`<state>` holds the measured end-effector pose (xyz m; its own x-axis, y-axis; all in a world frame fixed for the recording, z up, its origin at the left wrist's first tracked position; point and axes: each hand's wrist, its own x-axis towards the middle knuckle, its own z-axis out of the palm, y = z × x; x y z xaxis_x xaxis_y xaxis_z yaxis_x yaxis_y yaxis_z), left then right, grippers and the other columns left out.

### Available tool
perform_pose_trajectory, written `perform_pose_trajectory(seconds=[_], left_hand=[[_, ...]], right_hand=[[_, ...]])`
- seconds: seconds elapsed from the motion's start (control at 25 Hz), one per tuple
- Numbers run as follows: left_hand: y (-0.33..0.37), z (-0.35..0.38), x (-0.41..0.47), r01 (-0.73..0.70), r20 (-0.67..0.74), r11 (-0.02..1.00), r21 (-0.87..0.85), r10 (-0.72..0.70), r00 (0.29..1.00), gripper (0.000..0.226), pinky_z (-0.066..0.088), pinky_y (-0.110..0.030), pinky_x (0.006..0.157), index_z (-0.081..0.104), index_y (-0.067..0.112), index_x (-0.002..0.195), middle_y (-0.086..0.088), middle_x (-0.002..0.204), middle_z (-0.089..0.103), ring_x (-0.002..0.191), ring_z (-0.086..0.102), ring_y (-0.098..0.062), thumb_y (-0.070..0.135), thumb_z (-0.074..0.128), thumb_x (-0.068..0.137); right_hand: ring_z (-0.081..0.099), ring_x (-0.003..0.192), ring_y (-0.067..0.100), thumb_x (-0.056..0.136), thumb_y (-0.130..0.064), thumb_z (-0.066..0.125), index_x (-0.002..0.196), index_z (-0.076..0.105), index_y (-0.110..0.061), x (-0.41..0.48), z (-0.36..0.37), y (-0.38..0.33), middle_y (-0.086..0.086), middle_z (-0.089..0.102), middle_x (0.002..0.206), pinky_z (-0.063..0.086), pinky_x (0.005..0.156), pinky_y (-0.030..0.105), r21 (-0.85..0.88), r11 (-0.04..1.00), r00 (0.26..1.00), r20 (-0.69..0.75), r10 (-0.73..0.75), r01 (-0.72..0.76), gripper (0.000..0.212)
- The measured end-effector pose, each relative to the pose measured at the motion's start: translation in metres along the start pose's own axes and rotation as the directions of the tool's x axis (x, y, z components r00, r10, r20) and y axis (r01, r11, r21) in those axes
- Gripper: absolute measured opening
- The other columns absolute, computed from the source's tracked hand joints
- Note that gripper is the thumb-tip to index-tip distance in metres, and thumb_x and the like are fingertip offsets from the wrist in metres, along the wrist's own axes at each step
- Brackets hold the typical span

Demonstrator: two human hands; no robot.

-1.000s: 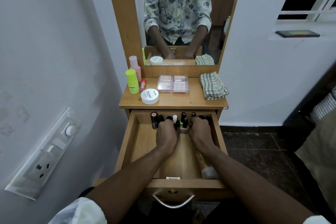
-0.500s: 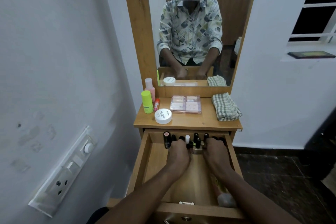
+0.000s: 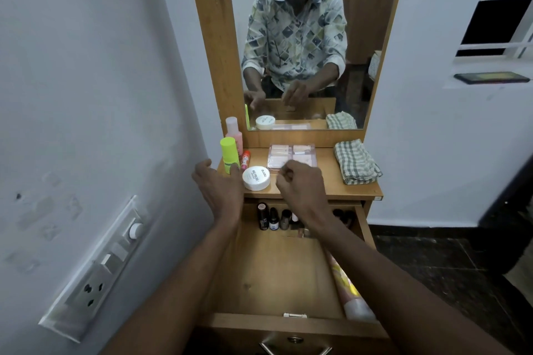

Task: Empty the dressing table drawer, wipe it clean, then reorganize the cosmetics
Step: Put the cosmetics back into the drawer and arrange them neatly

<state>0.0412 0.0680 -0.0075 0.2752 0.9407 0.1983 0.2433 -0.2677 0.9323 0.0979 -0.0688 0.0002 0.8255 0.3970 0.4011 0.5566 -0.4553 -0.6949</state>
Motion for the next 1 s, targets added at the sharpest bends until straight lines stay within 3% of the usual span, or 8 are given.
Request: perform_pose_trajectory(seconds=[0.16, 0.24, 0.44, 0.56, 0.72, 0.84, 1.0], left_hand=[[-0.01, 0.009, 0.023, -0.038, 0.108, 0.993, 0.113, 0.025, 0.994, 0.069, 0.047, -0.035, 0.095, 0.052, 0.005, 0.135, -0.013, 0.132, 0.056, 0.119, 0.055, -0.028, 0.034, 0.08, 0.078], [-0.011, 0.01, 0.029, -0.066, 0.127, 0.994, 0.089, 0.055, 0.99, 0.066, 0.048, -0.034, 0.091, 0.056, 0.006, 0.133, -0.012, 0.126, 0.062, 0.114, 0.059, -0.026, 0.034, 0.08, 0.078], [-0.015, 0.009, 0.042, -0.15, 0.137, 0.983, 0.102, 0.136, 0.981, 0.04, 0.051, -0.032, 0.076, 0.067, 0.009, 0.112, -0.009, 0.103, 0.071, 0.094, 0.065, -0.024, 0.025, 0.075, 0.077], [-0.016, 0.01, 0.043, -0.158, 0.155, 0.983, 0.098, 0.142, 0.978, 0.046, 0.049, -0.029, 0.073, 0.064, 0.012, 0.114, -0.005, 0.106, 0.07, 0.093, 0.064, -0.021, 0.033, 0.078, 0.076], [-0.02, 0.017, 0.052, -0.206, 0.174, 0.964, 0.167, 0.177, 0.969, 0.043, 0.046, -0.029, 0.07, 0.064, 0.015, 0.11, -0.006, 0.106, 0.071, 0.089, 0.063, -0.022, 0.043, 0.076, 0.079], [-0.022, 0.021, 0.053, -0.19, 0.158, 0.967, 0.172, 0.163, 0.974, 0.043, 0.048, -0.031, 0.071, 0.064, 0.014, 0.11, -0.006, 0.106, 0.071, 0.09, 0.063, -0.023, 0.043, 0.076, 0.08], [-0.023, 0.021, 0.057, -0.166, 0.168, 0.973, 0.164, 0.138, 0.976, 0.038, 0.053, -0.036, 0.074, 0.064, 0.015, 0.106, -0.006, 0.103, 0.071, 0.092, 0.065, -0.026, 0.035, 0.078, 0.076]], right_hand=[[0.064, 0.079, 0.023, 0.083, -0.006, 0.062, 0.091, 0.074, -0.006, 0.062, 0.025, -0.019, 0.01, 0.072, 0.085, 0.056, 0.072, 0.037, -0.016, 0.999, 0.998, 0.054, -0.028, 0.028, 0.014], [0.064, 0.082, 0.026, 0.082, -0.006, 0.064, 0.091, 0.072, -0.003, 0.083, 0.037, -0.027, 0.012, 0.071, 0.087, 0.055, 0.073, 0.04, -0.025, 0.999, 0.996, 0.089, -0.027, 0.029, 0.012], [0.058, 0.088, 0.02, 0.088, -0.021, 0.068, 0.097, 0.061, -0.012, 0.114, 0.056, -0.049, 0.005, 0.064, 0.095, 0.041, 0.068, 0.027, 0.056, 0.998, 0.972, 0.234, -0.034, 0.022, 0.014], [0.063, 0.103, 0.026, 0.086, -0.02, 0.07, 0.115, 0.062, -0.008, 0.13, 0.071, -0.049, 0.009, 0.068, 0.114, 0.046, 0.076, 0.032, 0.063, 0.998, 0.957, 0.291, 0.004, -0.023, 0.033], [0.065, 0.102, 0.026, 0.092, -0.022, 0.064, 0.119, 0.064, -0.008, 0.139, 0.082, -0.041, 0.009, 0.069, 0.112, 0.05, 0.076, 0.033, 0.083, 0.995, 0.926, 0.376, 0.016, -0.052, 0.03], [0.066, 0.1, 0.023, 0.094, -0.023, 0.064, 0.12, 0.065, -0.007, 0.136, 0.086, -0.033, 0.009, 0.07, 0.112, 0.054, 0.082, 0.035, 0.113, 0.992, 0.932, 0.363, 0.014, -0.059, 0.03], [0.064, 0.104, 0.022, 0.088, -0.018, 0.072, 0.124, 0.063, -0.009, 0.129, 0.077, -0.032, 0.008, 0.069, 0.116, 0.052, 0.082, 0.032, 0.199, 0.979, 0.971, 0.238, 0.001, -0.049, 0.038]])
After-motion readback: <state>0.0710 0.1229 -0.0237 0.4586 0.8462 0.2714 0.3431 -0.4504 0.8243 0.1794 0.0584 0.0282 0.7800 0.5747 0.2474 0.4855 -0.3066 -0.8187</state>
